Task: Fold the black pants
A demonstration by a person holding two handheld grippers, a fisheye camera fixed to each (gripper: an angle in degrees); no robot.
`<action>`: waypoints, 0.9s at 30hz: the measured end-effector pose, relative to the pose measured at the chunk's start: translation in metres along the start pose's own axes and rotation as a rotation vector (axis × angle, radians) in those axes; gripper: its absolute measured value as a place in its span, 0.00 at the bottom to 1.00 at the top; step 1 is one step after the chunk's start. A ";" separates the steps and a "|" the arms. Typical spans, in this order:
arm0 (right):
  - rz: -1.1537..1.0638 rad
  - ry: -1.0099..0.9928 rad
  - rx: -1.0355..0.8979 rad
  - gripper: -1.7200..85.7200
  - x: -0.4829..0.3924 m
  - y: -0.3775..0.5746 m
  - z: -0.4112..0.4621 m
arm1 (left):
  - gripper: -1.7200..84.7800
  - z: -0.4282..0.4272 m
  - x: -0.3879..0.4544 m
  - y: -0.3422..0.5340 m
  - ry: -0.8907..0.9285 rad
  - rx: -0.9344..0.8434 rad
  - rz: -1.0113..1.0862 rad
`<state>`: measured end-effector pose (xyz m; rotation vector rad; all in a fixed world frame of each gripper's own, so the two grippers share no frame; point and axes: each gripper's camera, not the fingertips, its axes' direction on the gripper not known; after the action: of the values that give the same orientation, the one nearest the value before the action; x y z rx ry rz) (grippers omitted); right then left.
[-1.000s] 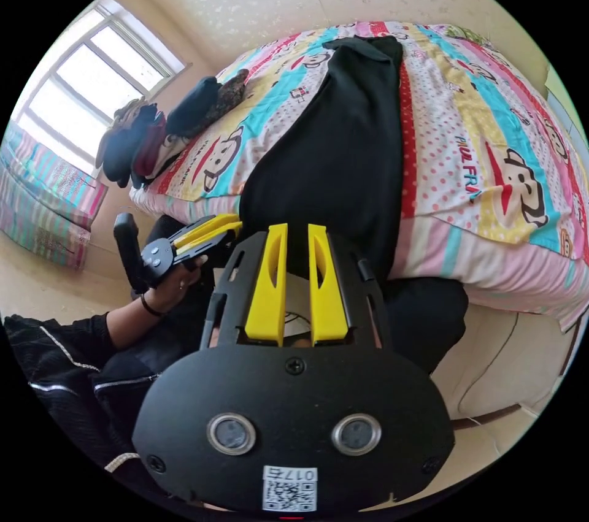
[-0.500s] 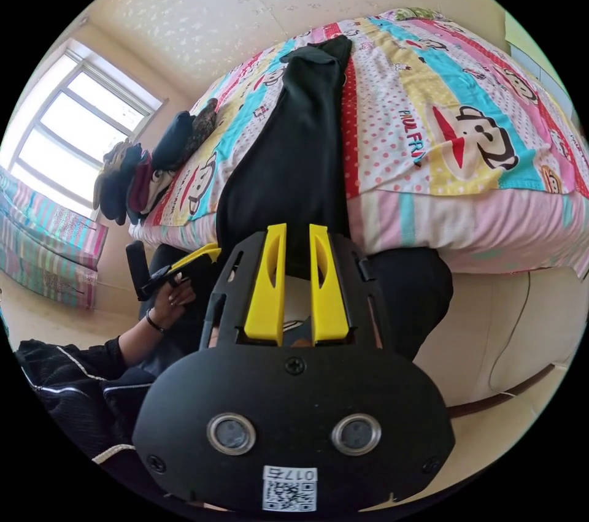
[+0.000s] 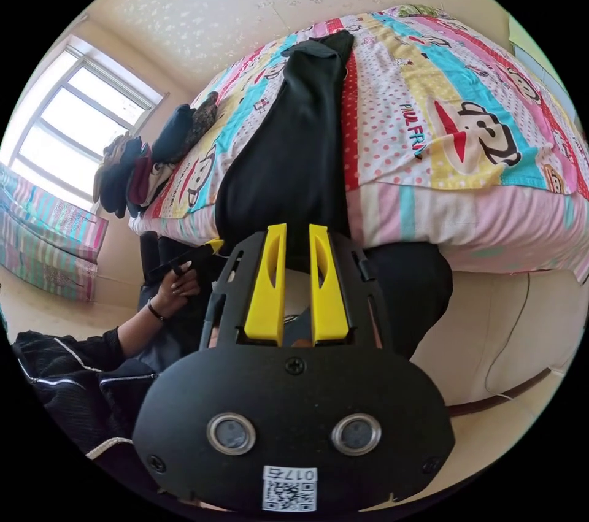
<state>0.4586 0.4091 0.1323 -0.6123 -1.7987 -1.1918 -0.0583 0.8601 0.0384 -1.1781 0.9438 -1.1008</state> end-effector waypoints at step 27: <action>-0.630 0.622 0.201 0.08 -0.273 0.103 0.107 | 0.03 -0.098 0.002 -0.069 0.444 0.064 -0.165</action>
<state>0.6332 0.5661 -0.0716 0.4493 -1.5578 -1.3772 -0.1627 0.8346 0.0909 -0.9887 1.1510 -1.5551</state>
